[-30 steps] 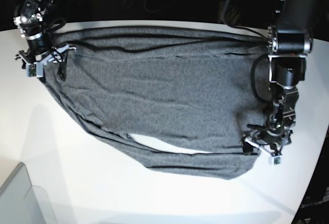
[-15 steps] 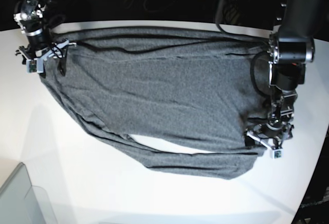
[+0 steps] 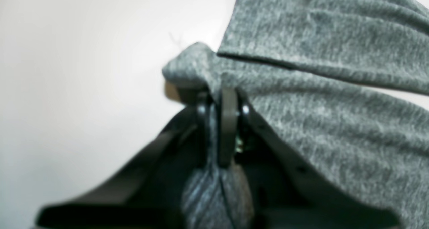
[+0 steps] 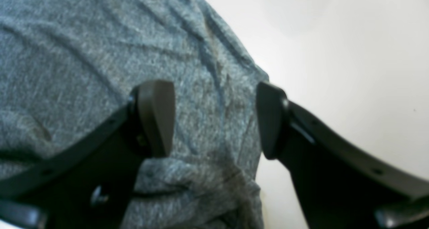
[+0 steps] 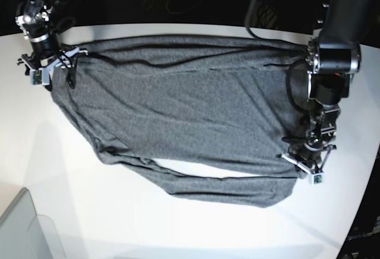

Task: Layout the t-shirt on the table in an organized manner, then fold the t-shirt properly
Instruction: 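Move the right gripper along the shirt's side and grasp the hem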

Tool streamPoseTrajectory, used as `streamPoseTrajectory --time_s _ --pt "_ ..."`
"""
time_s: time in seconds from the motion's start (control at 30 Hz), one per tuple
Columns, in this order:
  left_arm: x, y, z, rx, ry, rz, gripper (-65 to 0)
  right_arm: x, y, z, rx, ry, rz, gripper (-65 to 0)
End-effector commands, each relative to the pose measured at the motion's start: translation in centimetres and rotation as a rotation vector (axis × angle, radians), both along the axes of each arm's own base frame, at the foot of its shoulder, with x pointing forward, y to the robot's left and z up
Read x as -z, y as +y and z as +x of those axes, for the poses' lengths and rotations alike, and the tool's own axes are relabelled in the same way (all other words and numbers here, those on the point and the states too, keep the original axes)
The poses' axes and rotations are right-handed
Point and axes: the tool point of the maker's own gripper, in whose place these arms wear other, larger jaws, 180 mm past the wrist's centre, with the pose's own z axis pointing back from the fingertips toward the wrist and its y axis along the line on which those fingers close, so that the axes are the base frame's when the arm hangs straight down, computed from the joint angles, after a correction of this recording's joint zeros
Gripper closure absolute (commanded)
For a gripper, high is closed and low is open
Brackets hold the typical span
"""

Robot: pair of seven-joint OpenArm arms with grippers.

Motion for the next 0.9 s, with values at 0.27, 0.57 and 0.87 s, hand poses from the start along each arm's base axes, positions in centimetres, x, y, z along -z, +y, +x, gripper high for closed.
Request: streamPoseTrajectory --time_s 0.27,0.57,0.87 --pt "-0.1 0.4 -0.2 0.005 0.003 -0.003 -0.1 -3.9 0.8 2.4 -0.043 -0.129 -0.028 -38.8" --pt "2.0 0.6 -2.2 0.002 0.048 -0.001 -0.1 -5.7 4.8 7.6 -0.143 -0.22 0.028 -38.9" --pt "3.0 1.0 -3.3 -0.001 0.073 0.004 -0.1 -2.4 6.9 14.3 -0.211 -0.126 0.007 -38.9"
